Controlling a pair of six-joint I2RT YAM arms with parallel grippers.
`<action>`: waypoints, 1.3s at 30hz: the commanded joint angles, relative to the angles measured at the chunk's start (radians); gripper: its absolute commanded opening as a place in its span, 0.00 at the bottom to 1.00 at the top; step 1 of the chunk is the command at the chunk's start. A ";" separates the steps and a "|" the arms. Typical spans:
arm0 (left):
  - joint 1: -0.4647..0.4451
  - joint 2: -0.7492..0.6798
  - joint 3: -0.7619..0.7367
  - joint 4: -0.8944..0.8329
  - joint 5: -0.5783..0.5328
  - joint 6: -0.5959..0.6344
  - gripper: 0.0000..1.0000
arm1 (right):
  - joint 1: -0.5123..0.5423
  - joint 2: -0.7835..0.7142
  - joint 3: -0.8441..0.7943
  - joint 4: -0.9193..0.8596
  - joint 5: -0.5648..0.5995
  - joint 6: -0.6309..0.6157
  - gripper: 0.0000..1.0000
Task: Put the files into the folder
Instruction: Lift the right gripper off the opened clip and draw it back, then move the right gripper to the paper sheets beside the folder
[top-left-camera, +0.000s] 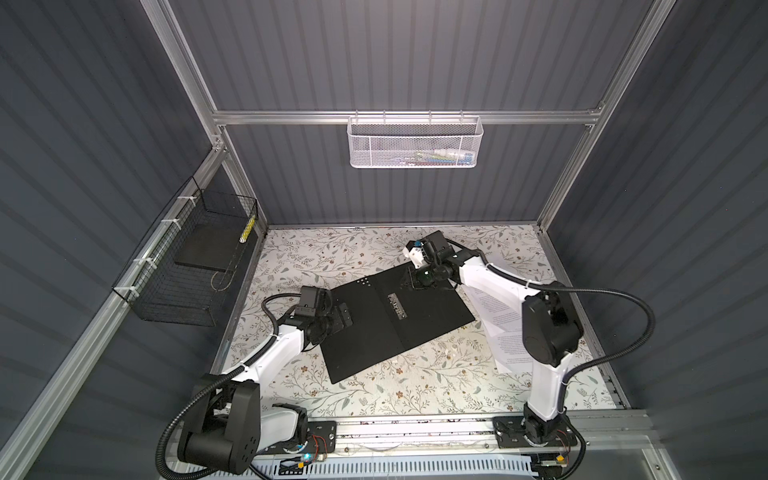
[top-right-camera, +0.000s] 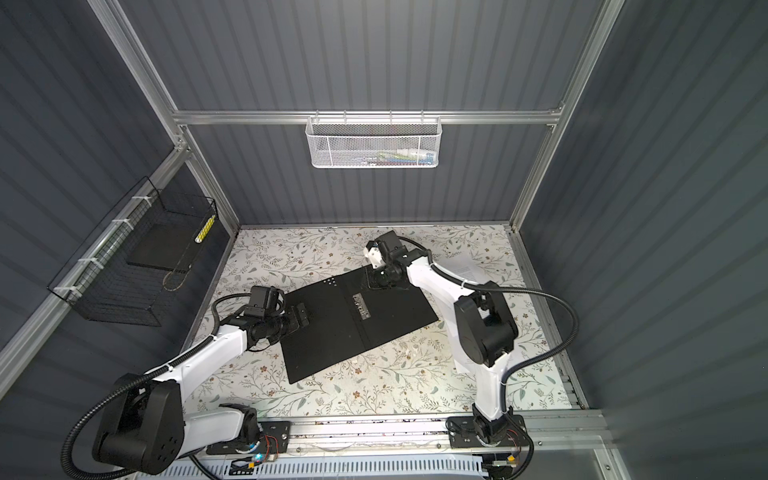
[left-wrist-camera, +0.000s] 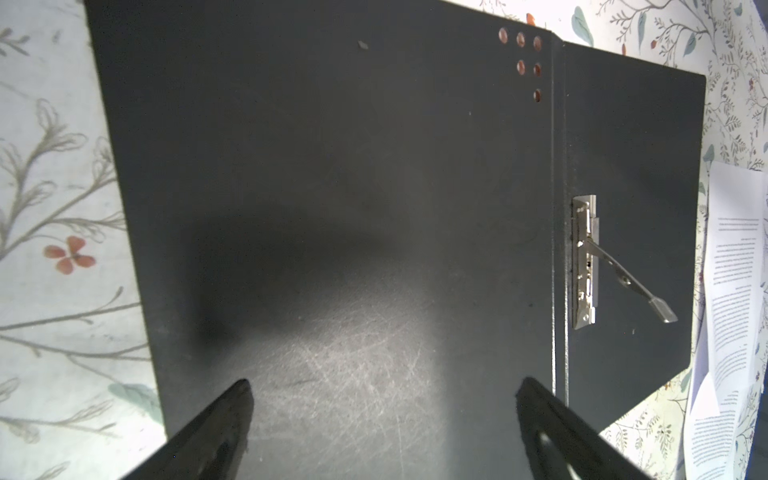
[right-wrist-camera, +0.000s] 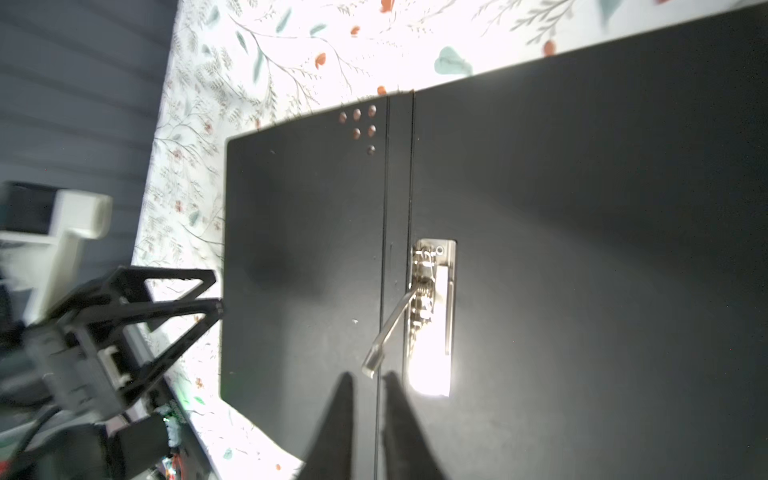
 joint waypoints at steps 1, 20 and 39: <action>0.002 0.001 0.009 0.013 0.010 0.007 1.00 | 0.000 0.000 -0.137 0.034 -0.075 0.037 0.05; 0.002 0.010 0.034 -0.030 -0.011 0.031 1.00 | 0.023 0.250 0.027 0.182 -0.223 0.089 0.00; 0.003 -0.012 0.039 -0.061 -0.028 0.046 1.00 | 0.005 0.449 0.313 0.070 -0.252 0.035 0.07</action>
